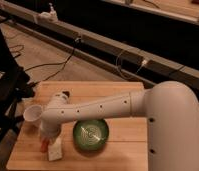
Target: Place the pepper on the white sponge
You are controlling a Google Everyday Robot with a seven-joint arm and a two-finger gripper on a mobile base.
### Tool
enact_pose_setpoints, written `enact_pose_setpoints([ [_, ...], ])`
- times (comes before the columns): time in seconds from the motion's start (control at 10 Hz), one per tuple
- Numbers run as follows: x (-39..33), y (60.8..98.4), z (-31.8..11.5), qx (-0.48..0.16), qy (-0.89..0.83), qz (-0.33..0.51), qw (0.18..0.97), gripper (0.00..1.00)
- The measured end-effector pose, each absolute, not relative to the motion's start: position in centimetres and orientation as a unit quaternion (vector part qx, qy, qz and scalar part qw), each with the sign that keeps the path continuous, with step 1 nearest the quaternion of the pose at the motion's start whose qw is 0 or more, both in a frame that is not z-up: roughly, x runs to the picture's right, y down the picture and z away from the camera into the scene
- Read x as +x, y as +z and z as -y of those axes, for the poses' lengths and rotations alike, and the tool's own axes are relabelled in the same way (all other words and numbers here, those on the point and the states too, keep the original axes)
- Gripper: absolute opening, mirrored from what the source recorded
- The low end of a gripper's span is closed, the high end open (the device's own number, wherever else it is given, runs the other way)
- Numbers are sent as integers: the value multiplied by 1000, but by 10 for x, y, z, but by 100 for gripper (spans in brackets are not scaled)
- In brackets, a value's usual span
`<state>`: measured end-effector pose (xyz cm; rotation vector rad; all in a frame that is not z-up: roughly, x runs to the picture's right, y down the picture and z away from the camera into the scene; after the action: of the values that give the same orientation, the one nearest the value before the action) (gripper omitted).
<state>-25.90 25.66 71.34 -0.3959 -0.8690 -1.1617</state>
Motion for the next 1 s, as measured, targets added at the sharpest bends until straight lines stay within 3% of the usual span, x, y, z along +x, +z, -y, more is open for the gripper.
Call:
enact_pose_setpoints([
  [0.4, -258, 714, -257, -181, -527, 395, 731, 0],
  [1.0, -228, 738, -291, -246, -483, 386, 746, 3],
])
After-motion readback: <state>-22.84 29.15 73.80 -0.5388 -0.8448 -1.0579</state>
